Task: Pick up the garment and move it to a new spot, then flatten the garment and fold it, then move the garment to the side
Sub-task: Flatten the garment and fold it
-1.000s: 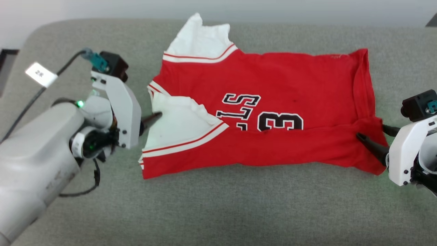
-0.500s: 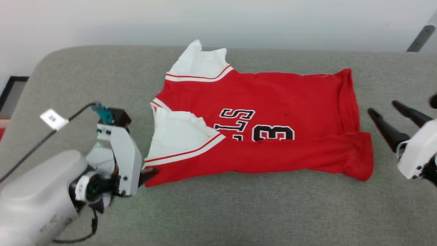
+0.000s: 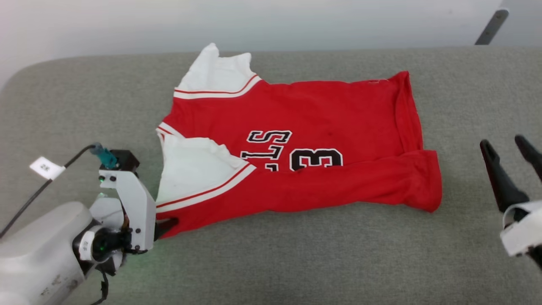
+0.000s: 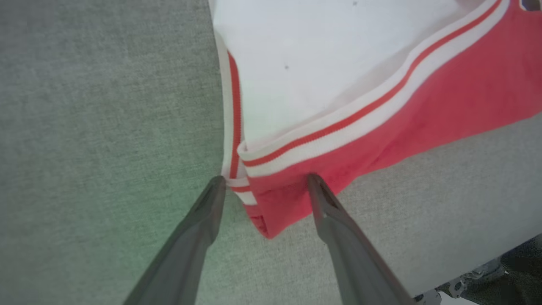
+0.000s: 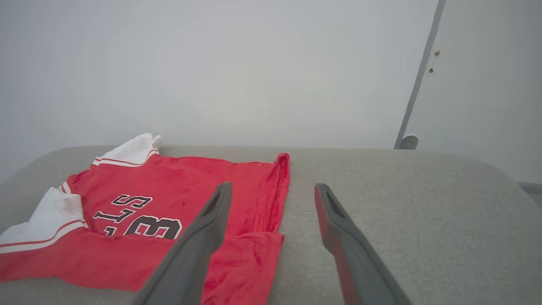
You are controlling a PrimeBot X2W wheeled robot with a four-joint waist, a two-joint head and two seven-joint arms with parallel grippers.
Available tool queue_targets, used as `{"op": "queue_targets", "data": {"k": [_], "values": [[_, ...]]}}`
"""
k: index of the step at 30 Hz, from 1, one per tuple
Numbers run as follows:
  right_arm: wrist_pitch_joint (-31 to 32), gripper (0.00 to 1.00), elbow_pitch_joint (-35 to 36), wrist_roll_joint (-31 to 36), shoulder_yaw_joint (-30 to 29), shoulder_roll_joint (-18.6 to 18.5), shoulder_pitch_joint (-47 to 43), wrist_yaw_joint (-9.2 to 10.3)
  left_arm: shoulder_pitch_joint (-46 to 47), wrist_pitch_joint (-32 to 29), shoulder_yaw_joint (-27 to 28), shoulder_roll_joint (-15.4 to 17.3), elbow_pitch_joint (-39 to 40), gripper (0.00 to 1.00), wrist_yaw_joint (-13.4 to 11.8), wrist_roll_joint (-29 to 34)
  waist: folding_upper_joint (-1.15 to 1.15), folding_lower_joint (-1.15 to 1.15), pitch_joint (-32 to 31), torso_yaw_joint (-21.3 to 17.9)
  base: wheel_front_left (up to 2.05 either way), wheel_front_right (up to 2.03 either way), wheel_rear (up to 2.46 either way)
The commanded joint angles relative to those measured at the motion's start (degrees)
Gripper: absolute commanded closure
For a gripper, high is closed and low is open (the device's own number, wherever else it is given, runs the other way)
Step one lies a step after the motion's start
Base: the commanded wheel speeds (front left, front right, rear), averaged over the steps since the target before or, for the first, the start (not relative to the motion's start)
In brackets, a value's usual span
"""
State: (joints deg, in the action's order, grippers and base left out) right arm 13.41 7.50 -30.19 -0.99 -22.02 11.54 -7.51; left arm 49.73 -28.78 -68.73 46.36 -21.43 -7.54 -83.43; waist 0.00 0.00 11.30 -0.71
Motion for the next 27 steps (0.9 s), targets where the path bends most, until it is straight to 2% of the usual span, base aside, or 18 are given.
{"op": "queue_targets", "data": {"k": [1,8,10,19,27], "values": [[0.6,0.00,1.8,0.9,-1.4,1.9,-2.2,0.04,-0.8,0.3,0.2,-0.4,-1.1,0.00,0.6,-0.5,0.00,0.00,0.8,-0.9,0.00,0.00,0.00],[3.6,0.00,6.3,2.6,-4.3,6.0,-6.6,0.04,-1.3,-1.8,-0.4,-2.5,-4.7,0.00,1.7,-1.7,0.00,0.00,1.6,-1.7,0.00,0.00,0.00],[5.3,0.00,6.9,2.0,-3.9,6.4,-7.2,0.04,-0.9,-1.2,-0.2,-2.9,-5.6,1.00,2.2,-1.4,0.00,0.00,1.8,-1.8,0.00,0.00,0.00],[16.7,0.00,5.8,-1.0,-0.9,5.5,-6.9,0.04,1.7,0.3,0.2,-3.5,-8.2,1.00,4.2,0.6,0.00,0.00,2.9,-1.5,0.00,0.00,0.00],[24.0,0.00,-1.0,-2.6,-0.2,3.8,-0.9,0.04,3.5,0.6,0.5,-5.6,-9.0,1.00,5.0,1.2,0.00,0.00,4.7,0.6,0.00,0.00,0.00]]}}
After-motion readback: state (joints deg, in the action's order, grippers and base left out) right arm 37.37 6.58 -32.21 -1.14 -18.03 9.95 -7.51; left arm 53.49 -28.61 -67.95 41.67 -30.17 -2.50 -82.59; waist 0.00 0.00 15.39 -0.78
